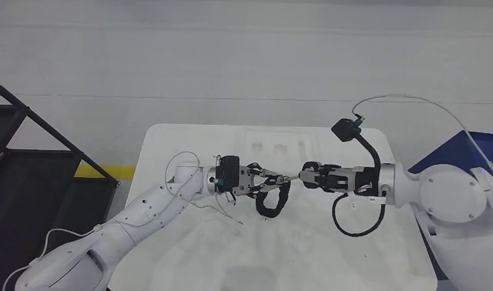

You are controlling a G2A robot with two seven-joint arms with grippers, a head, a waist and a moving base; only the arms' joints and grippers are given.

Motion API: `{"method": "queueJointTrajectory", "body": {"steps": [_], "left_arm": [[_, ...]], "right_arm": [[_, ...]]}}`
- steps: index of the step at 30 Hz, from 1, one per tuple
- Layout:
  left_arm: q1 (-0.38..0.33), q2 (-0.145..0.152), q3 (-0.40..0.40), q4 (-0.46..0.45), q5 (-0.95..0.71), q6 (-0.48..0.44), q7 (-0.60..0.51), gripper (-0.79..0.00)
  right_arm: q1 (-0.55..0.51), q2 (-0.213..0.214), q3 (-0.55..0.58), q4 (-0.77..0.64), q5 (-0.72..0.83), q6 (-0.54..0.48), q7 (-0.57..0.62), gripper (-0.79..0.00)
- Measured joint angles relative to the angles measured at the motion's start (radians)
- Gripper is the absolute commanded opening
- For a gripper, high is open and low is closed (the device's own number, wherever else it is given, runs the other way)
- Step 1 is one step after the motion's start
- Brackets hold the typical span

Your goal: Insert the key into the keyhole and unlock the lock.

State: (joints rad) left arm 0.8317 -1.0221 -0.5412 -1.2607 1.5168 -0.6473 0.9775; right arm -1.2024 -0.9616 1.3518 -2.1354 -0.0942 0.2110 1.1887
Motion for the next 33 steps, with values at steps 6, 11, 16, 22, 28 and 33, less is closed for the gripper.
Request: {"method": "queueJointTrajectory", "body": {"steps": [6, 11, 16, 22, 28, 33], "left_arm": [[0.028, 0.009, -0.048, -0.056, -0.011, 0.020, -0.077, -0.785], [0.048, 0.017, -0.084, -0.091, -0.015, 0.018, -0.157, -0.785], [0.066, 0.020, -0.105, -0.108, -0.011, 0.005, -0.180, -0.785], [0.078, 0.018, -0.123, -0.117, -0.003, -0.003, -0.190, -0.785], [0.083, 0.014, -0.135, -0.125, 0.017, 0.003, -0.212, -0.785], [0.087, 0.010, -0.144, -0.133, 0.033, 0.009, -0.229, -0.785]], "right_arm": [[-0.016, 0.005, -0.029, -0.060, -0.096, 0.025, -0.021, -0.785], [-0.016, 0.008, -0.047, -0.087, -0.152, 0.029, -0.044, -0.785], [-0.021, 0.011, -0.054, -0.117, -0.216, 0.036, -0.065, -0.785], [-0.023, 0.013, -0.076, -0.132, -0.270, 0.044, -0.068, -0.785], [-0.016, 0.012, -0.096, -0.131, -0.290, 0.058, -0.075, -0.785], [-0.012, 0.013, -0.104, -0.133, -0.307, 0.068, -0.076, -0.785]]}}
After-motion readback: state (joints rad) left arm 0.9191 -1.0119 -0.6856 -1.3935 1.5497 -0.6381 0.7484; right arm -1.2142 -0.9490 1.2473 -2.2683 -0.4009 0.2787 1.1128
